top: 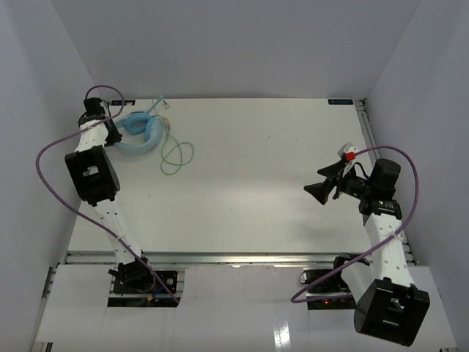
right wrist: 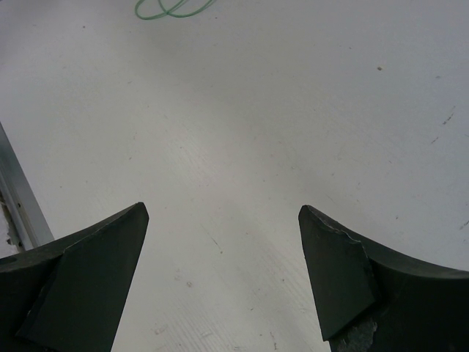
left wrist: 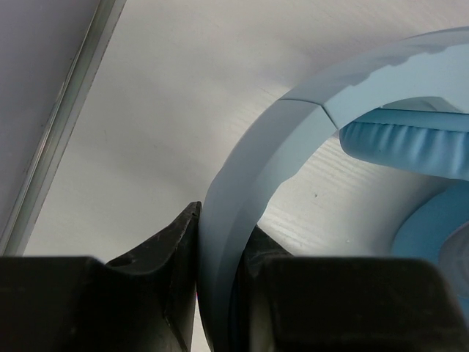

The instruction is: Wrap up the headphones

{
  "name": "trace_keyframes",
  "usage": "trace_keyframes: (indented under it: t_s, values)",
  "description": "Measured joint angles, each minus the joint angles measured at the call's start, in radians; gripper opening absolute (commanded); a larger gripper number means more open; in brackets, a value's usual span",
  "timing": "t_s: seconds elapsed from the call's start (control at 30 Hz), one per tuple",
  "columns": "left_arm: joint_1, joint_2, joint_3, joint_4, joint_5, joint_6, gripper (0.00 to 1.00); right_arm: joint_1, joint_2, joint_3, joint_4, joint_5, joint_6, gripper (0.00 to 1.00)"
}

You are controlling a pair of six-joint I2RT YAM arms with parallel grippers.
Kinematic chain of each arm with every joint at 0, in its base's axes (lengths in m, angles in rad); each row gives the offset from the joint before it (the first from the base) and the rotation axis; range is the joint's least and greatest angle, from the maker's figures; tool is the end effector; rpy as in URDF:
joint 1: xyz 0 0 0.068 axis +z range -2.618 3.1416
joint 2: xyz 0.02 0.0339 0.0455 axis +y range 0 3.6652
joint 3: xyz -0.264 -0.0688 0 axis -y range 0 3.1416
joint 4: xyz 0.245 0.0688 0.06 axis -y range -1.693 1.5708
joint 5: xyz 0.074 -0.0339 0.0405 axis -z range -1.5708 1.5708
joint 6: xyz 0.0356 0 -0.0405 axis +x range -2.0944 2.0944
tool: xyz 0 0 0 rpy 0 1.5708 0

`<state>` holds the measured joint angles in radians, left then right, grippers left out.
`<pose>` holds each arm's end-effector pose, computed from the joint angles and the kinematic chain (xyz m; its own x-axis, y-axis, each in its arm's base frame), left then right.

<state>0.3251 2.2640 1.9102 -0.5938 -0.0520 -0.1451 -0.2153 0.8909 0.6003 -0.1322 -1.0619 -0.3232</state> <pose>0.4763 0.1625 0.1990 -0.7111 -0.3921 -0.5836 -0.4553 0.8893 -0.0426 0.1915 -0.0101 0.2686 -0.1661 -0.1221 -0.9785 -0.7663 0.6405 0.0501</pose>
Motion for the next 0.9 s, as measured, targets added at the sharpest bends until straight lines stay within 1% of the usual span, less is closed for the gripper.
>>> trace_keyframes:
  t_s: [0.1,0.23,0.37,0.47,0.5,0.57,0.67,0.7,0.77,0.83,0.87,0.9]
  values:
    - [0.001,-0.005,-0.006,-0.005,0.028,-0.015,0.00,0.000,0.000,0.000,0.000,0.005,-0.003,0.90]
    - [-0.003,-0.045,-0.024,-0.007,0.120,-0.056,0.00,0.000,-0.005,0.000,0.000,0.017,-0.016,0.90]
    - [-0.021,-0.150,-0.044,-0.009,0.196,-0.099,0.00,0.000,-0.008,-0.002,0.001,0.027,-0.028,0.90]
    - [-0.072,-0.258,-0.045,0.003,0.191,-0.087,0.00,0.000,-0.010,-0.010,0.008,0.027,-0.031,0.90]
    - [-0.117,-0.300,-0.045,0.012,0.166,-0.055,0.00,0.000,-0.011,-0.014,0.009,0.027,-0.032,0.90]
    - [-0.243,-0.382,-0.045,0.041,0.101,0.024,0.00,0.000,-0.014,-0.024,0.012,0.027,-0.034,0.90]
    - [-0.580,-0.518,-0.122,0.152,-0.057,0.196,0.00,-0.001,-0.022,-0.030,0.009,0.037,-0.045,0.90]
    - [-0.722,-0.562,-0.173,0.194,-0.103,0.271,0.00,-0.002,-0.030,-0.033,0.009,0.044,-0.051,0.90]
    - [-0.959,-0.632,-0.280,0.240,-0.139,0.395,0.00,-0.007,-0.050,-0.041,0.007,0.056,-0.058,0.90]
    - [-1.105,-0.687,-0.402,0.263,-0.151,0.491,0.00,-0.010,-0.071,-0.046,0.007,0.070,-0.065,0.90]
    - [-1.128,-0.724,-0.484,0.278,-0.171,0.540,0.00,-0.013,-0.084,-0.049,0.005,0.076,-0.070,0.90]
    - [-1.122,-0.758,-0.550,0.278,-0.205,0.576,0.00,-0.014,-0.094,-0.049,0.005,0.080,-0.072,0.90]
